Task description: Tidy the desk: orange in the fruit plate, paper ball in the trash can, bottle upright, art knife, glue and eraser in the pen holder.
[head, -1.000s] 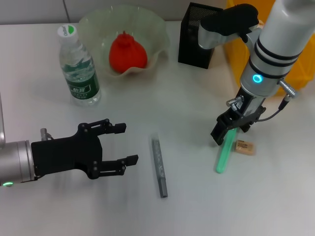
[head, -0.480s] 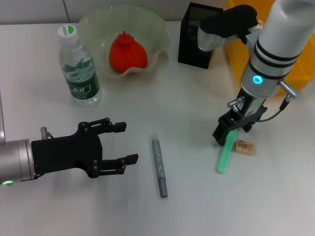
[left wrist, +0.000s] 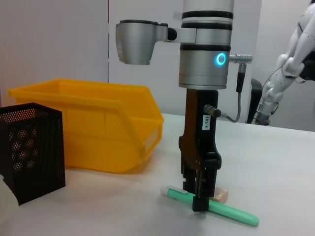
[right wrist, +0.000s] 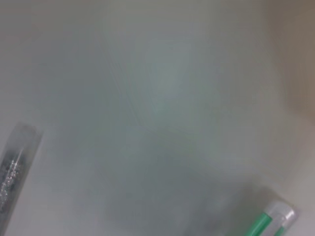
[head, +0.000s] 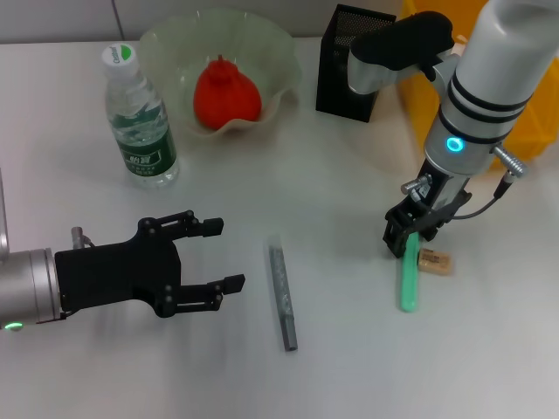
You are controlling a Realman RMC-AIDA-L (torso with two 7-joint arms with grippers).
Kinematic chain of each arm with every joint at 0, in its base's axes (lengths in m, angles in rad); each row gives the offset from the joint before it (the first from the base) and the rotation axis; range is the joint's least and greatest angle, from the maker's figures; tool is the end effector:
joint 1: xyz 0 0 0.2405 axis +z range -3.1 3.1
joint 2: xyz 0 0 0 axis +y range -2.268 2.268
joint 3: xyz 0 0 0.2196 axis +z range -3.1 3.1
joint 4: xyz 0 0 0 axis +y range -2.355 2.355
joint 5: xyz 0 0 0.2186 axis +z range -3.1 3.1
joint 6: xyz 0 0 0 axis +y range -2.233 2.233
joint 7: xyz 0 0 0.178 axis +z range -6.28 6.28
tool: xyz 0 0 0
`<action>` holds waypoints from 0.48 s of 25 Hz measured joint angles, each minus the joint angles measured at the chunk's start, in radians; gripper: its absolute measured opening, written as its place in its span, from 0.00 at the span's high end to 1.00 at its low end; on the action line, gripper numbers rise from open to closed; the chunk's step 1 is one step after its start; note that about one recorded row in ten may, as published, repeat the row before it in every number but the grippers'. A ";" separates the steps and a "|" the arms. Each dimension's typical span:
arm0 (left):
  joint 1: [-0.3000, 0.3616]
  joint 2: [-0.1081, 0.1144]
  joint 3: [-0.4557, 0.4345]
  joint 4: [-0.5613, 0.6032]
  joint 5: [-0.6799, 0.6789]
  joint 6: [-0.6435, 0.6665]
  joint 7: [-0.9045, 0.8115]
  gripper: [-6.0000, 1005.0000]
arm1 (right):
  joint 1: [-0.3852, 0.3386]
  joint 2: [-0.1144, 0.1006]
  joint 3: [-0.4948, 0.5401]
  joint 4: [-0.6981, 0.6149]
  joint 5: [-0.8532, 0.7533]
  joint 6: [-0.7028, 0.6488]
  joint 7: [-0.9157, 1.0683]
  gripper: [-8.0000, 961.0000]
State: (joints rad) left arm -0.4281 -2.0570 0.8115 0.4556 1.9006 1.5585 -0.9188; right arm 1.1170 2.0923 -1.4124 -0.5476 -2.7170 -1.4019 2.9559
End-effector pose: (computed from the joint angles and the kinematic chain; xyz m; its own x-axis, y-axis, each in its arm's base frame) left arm -0.2561 0.2805 -0.0470 0.8641 0.1297 0.4863 0.2512 -0.9484 -0.1934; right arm 0.1760 0.3708 -0.0789 0.3616 -0.8667 0.3436 -0.6517 -0.4985 -0.5716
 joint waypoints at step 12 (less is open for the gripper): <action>-0.003 0.001 0.000 0.003 0.000 0.000 0.000 0.20 | -0.005 0.000 -0.002 -0.007 0.011 -0.004 -0.006 0.53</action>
State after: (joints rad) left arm -0.4308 -2.0562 0.8115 0.4583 1.9006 1.5582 -0.9188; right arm 1.1125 2.0923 -1.4147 -0.5548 -2.7058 -1.4054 2.9500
